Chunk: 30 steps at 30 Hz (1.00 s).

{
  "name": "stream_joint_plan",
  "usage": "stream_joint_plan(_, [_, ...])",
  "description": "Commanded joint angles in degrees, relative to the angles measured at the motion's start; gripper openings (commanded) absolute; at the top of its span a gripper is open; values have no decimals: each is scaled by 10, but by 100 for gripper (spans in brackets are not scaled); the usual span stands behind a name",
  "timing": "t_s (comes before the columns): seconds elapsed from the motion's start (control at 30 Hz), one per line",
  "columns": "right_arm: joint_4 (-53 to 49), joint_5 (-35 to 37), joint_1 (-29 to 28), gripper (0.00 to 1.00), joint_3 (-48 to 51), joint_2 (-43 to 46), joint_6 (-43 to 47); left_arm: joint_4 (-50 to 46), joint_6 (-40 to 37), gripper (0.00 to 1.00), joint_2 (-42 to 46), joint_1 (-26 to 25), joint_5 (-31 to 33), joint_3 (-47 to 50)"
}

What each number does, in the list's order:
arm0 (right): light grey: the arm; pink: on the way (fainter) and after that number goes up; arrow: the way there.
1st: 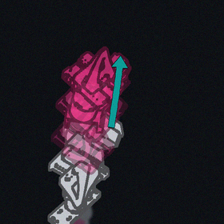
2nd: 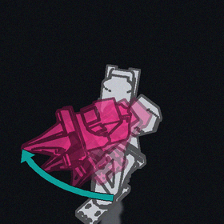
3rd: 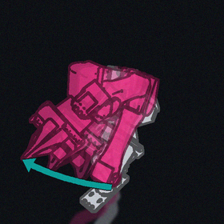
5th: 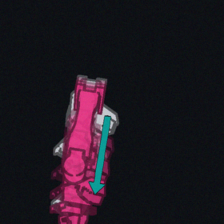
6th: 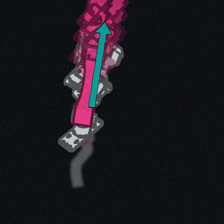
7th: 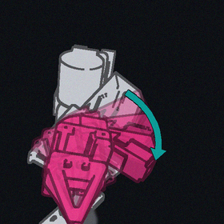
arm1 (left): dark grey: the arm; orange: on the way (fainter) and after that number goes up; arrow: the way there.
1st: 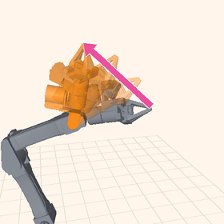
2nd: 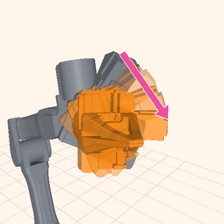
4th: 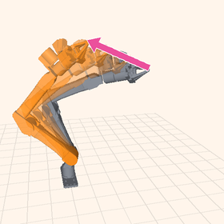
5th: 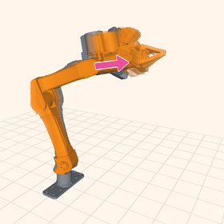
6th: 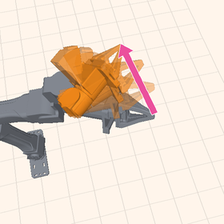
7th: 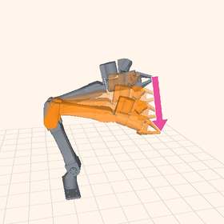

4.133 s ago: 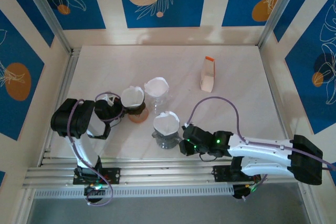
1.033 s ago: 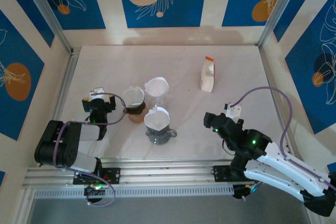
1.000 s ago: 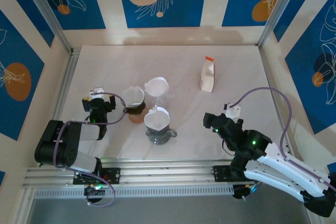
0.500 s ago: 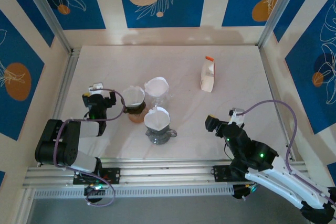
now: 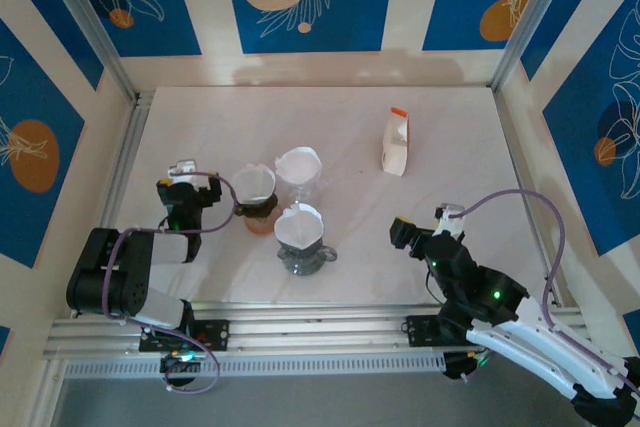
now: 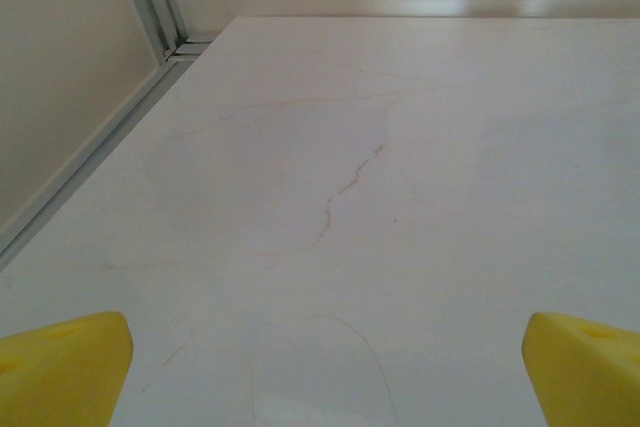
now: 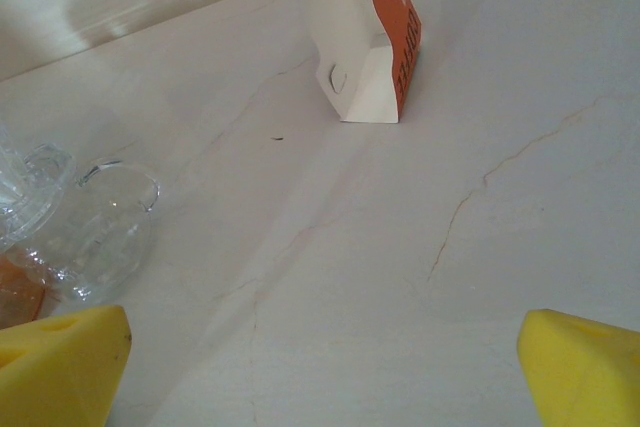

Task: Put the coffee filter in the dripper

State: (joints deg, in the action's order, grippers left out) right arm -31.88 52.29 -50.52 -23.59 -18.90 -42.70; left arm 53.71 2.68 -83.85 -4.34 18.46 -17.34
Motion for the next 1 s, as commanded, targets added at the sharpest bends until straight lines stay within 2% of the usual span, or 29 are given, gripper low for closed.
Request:
stream_joint_plan(0.0, [46, 8, 7, 99, 4, -21, 25, 47, 10, 100, 2, 13, -22, 16])
stream_joint_plan(0.4, [119, -43, 63, 99, -18, -113, 59, 59, 13, 100, 2, 17, -31, 23])
stream_joint_plan(0.53, [154, -52, 93, 99, -40, -147, 119, 60, 13, 100, 1, 17, -31, 23])
stream_joint_plan(0.67, [236, -61, 160, 99, -43, -184, 224, 59, 12, 100, 1, 17, -32, 23])
stream_joint_plan(0.8, [235, -146, 267, 99, -62, -216, 219, 60, 12, 100, 1, 18, -32, 23])
stream_joint_plan(0.97, [248, -178, 287, 99, -54, -210, 218, 65, 4, 100, 0, 15, -43, 23])
